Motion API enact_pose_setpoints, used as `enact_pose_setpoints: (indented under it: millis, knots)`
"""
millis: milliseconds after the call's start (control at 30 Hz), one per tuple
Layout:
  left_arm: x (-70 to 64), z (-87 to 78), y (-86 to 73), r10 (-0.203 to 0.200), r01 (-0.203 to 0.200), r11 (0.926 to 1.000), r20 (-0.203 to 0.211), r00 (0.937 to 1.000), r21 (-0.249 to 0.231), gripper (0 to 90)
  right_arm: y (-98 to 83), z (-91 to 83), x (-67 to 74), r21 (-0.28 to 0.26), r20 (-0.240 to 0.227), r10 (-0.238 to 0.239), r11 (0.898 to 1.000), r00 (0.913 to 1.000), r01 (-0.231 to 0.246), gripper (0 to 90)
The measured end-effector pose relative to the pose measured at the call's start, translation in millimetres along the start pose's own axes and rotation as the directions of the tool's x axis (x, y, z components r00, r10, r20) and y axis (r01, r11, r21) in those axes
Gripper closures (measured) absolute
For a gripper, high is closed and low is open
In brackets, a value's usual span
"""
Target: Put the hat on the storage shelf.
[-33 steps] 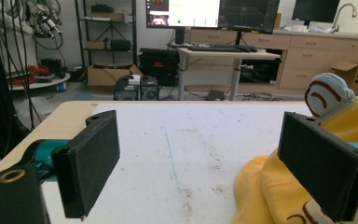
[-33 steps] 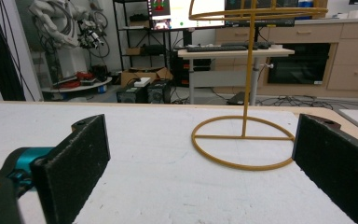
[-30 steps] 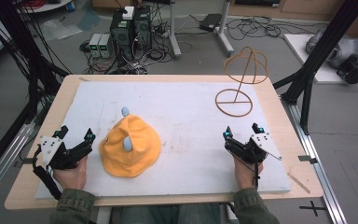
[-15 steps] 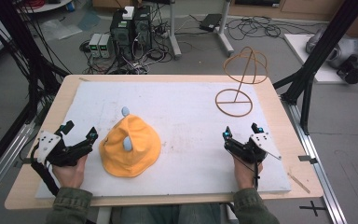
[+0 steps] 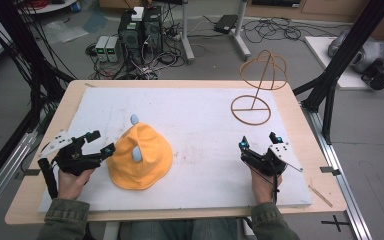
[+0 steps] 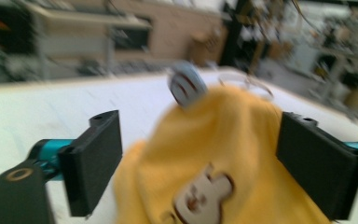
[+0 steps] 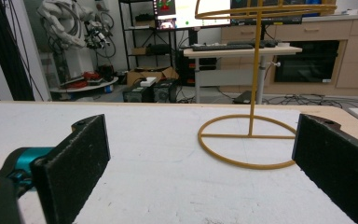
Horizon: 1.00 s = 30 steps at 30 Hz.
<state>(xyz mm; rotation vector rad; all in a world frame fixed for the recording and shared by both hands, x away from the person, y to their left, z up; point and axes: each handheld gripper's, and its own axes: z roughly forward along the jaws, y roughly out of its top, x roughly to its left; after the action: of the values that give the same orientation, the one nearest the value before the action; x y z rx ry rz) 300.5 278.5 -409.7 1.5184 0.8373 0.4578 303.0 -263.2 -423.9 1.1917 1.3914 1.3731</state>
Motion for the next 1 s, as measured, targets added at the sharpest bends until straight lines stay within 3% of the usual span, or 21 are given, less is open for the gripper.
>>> enact_pose_setpoints:
  millis: [67,167,333,567,600,633,667,767,800,833,867,900,1000]
  knots:
    - [-5.8,7.8,-3.7,0.045,-0.047,0.9965,0.026,0.9986,0.069,19.2,-0.2,0.6,0.3,0.0,-0.002,0.003,1.0,1.0,-0.003,3.6]
    - [-8.4,10.6,-4.1,0.067,-0.069,0.9949,0.019,0.9976,0.074,19.1,-0.5,1.5,0.6,0.003,-0.009,0.009,1.0,0.9999,-0.009,3.6]
    - [-8.1,12.6,-5.6,0.07,-0.07,0.9943,0.011,0.9975,0.081,19.2,-0.8,2.1,0.6,0.006,-0.014,0.002,1.0,0.9999,-0.002,3.6]
    - [-10.8,21.9,-9.2,0.071,-0.078,0.9895,0.06,0.9957,0.122,27.4,-0.6,1.2,1.1,0.007,-0.01,0.002,1.0,0.9999,-0.002,3.6]
    - [-11.2,23.4,-10.0,0.065,-0.074,0.9888,0.073,0.9952,0.129,33.5,-0.4,0.9,0.8,0.005,-0.009,0.003,1.0,1.0,-0.003,3.6]
    - [-11.6,24.9,-10.7,0.061,-0.072,0.9875,0.081,0.9948,0.14,33.5,-0.4,0.9,0.8,0.005,-0.009,0.003,1.0,1.0,-0.003,3.6]
    - [-12.6,26.7,-11.4,0.066,-0.077,0.985,0.078,0.9948,0.155,42.9,-0.4,0.8,0.3,0.003,-0.004,0.0,1.0,1.0,0.0,3.6]
    - [-13.3,27.2,-11.5,0.066,-0.077,0.9835,0.072,0.9952,0.164,50.0,-0.4,0.8,0.4,0.005,-0.005,0.004,1.0,1.0,-0.004,3.6]
    - [-12.5,24.8,-10.5,0.064,-0.074,0.9846,0.067,0.9957,0.158,63.0,-0.4,0.6,0.5,0.006,-0.006,0.002,1.0,1.0,-0.002,3.6]
    - [-12.5,24.8,-10.5,0.064,-0.074,0.9846,0.067,0.9957,0.158,70.7,-0.5,0.6,0.7,0.006,-0.007,0.003,1.0,1.0,-0.003,3.6]
    - [-12.5,23.6,-10.2,0.061,-0.07,0.9854,0.066,0.996,0.155,70.7,-0.5,0.6,0.7,0.006,-0.007,0.003,1.0,1.0,-0.003,3.6]
    - [-13.2,23.9,-10.2,0.061,-0.072,0.9839,0.07,0.9957,0.164,83.5,-0.5,0.7,0.8,0.006,-0.007,0.005,1.0,1.0,-0.005,3.6]
    - [-17.6,25.6,-10.3,0.09,-0.098,0.9808,0.054,0.9944,0.169,86.3,-0.5,1.1,0.3,0.003,-0.003,0.0,1.0,1.0,0.0,3.6]
